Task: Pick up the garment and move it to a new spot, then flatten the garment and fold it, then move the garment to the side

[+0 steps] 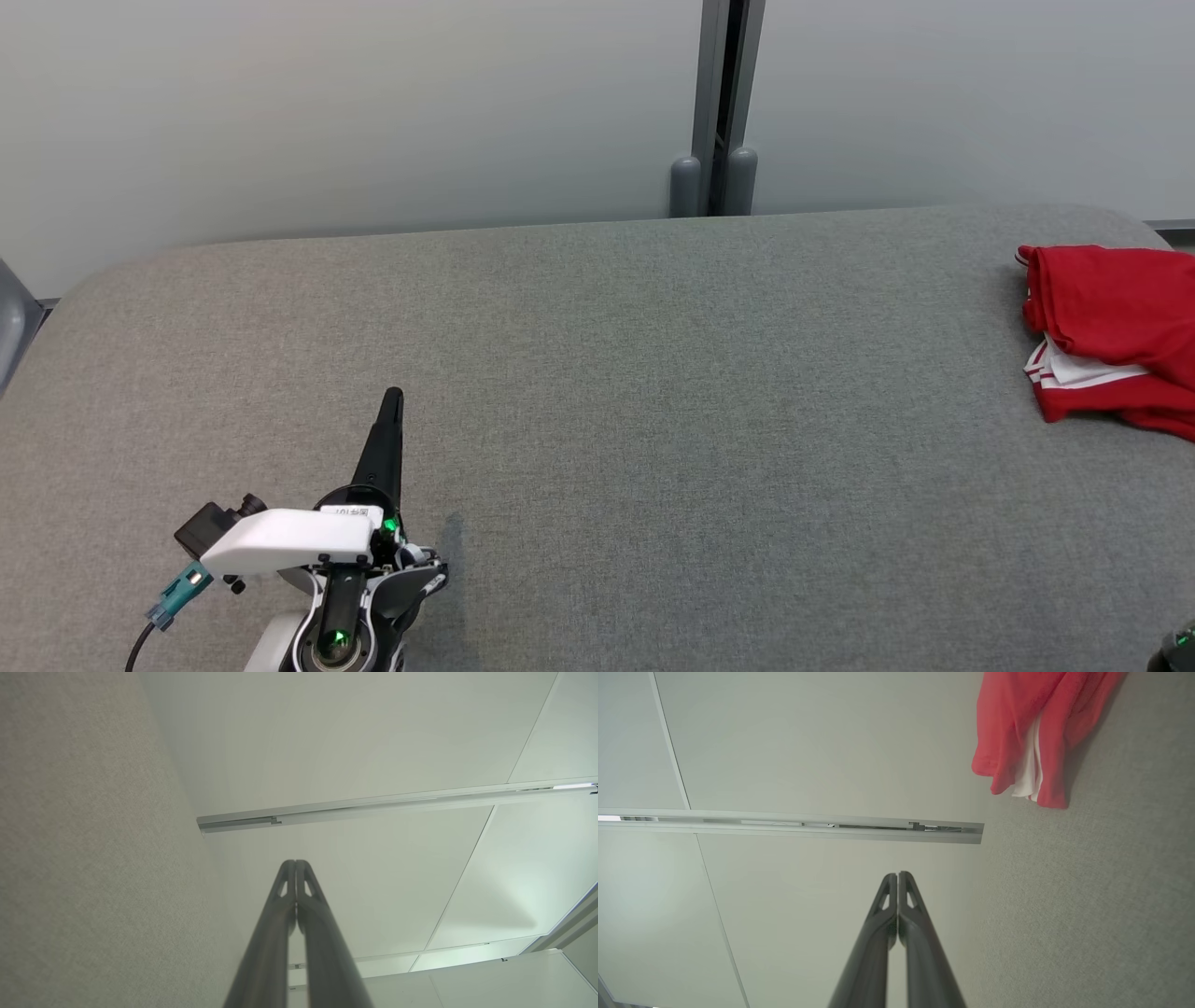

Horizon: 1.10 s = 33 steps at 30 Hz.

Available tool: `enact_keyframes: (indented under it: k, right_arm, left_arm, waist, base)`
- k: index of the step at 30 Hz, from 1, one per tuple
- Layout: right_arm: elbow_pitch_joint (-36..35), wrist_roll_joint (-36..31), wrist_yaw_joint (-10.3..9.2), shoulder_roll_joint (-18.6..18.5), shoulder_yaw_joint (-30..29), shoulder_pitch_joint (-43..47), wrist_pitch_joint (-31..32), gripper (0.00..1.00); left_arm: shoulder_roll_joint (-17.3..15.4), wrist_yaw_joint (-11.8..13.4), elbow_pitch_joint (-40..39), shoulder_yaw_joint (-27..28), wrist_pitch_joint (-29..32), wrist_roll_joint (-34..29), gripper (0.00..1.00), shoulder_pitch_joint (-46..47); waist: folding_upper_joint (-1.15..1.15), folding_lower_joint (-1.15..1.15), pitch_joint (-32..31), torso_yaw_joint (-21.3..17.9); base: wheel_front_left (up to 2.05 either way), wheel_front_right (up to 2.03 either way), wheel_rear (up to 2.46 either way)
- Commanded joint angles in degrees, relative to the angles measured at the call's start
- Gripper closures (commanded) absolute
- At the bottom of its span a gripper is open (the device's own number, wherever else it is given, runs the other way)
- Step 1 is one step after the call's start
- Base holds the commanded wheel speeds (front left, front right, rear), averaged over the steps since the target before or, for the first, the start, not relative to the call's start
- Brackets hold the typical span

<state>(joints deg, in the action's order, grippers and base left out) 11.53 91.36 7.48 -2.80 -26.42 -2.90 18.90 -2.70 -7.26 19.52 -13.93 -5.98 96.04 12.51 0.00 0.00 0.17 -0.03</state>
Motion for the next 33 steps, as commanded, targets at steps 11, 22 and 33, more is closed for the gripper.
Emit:
enact_keyframes:
  k: [11,22,33]
  right_arm:
    - [-0.2,0.3,0.02,-0.1,-0.1,-0.3,0.3,1.00]
    - [-0.2,0.3,0.02,-0.1,-0.1,-0.3,0.3,1.00]
    - [-0.2,0.3,0.02,-0.1,-0.1,-0.3,0.3,1.00]
  left_arm:
    - [-0.3,-0.4,0.1,0.1,0.2,0.2,1.00,0.9]
    - [-0.3,-0.4,0.1,0.1,0.2,0.2,1.00,0.9]
    - [-0.3,-0.4,0.0,0.1,0.2,0.2,1.00,0.9]
  waist:
    - [0.00,0.00,0.0,0.0]
    - [0.00,0.00,0.0,0.0]
    - [0.00,0.00,0.0,0.0]
  base:
    - [0.00,0.00,0.00]
    - [0.00,0.00,0.00]
    - [0.00,0.00,0.00]
